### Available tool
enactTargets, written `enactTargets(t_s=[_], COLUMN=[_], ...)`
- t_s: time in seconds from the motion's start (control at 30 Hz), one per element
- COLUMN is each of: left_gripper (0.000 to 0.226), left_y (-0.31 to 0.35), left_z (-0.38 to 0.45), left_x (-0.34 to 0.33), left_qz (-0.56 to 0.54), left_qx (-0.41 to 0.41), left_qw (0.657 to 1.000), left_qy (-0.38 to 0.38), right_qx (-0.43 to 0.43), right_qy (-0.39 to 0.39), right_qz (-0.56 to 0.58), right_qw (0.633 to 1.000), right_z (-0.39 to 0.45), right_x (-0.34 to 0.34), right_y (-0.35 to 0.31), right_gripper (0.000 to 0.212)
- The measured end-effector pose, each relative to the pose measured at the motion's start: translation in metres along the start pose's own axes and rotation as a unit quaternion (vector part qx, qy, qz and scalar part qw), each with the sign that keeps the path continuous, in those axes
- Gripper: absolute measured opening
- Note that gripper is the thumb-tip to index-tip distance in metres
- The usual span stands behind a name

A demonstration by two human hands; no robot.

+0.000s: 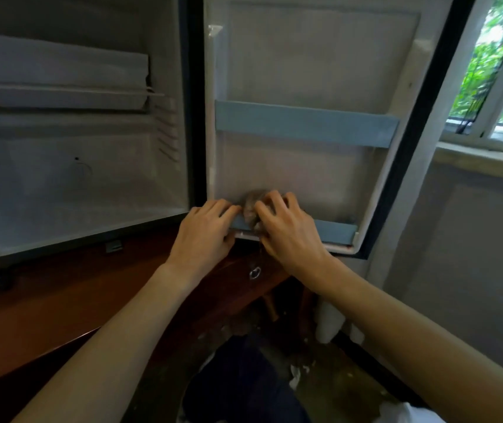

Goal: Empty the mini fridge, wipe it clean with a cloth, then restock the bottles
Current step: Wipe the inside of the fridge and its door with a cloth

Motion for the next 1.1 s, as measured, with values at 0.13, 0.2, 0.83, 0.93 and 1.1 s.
enactTargets(t_s=[0.13, 0.2, 0.83, 0.93, 1.1], left_gripper=[0.063, 0.063, 0.057, 0.059, 0.050], left_y=[0.007, 0.009, 0.012, 0.013, 0.014], left_z=[0.005, 0.009, 0.017, 0.016, 0.019], left_x=[-0.012, -0.017, -0.026, -0.024, -0.023], left_qz=[-0.001, -0.006, 0.026, 0.019, 0.017], left_qx=[-0.027, -0.026, -0.033, -0.032, -0.021], left_qw=[1.000, 0.999, 0.999, 0.999, 1.000], left_qy=[-0.016, -0.027, -0.022, -0.020, -0.006], right_qx=[-0.034, -0.038, -0.116, -0.044, -0.003], right_qy=[-0.001, 0.003, 0.081, 0.094, 0.067], right_qz=[-0.009, 0.017, 0.050, 0.084, 0.131], right_qw=[0.999, 0.999, 0.989, 0.991, 0.989], right_z=[0.005, 0.013, -0.052, -0.027, 0.012], right_x=[-0.011, -0.018, -0.004, -0.014, -0.031], right_y=[0.014, 0.007, 0.134, 0.082, 0.001], right_gripper=[0.049, 0.046, 0.021, 0.019, 0.034])
Point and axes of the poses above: each hand's wrist, its own z-axis towards the middle knuckle, its own x-axis out of the back of the hand, y = z × x, the point moved 8 cm from there along z, towards the middle knuckle, and after that the axes turned 10 degrees about y, right-handed, at the moved point
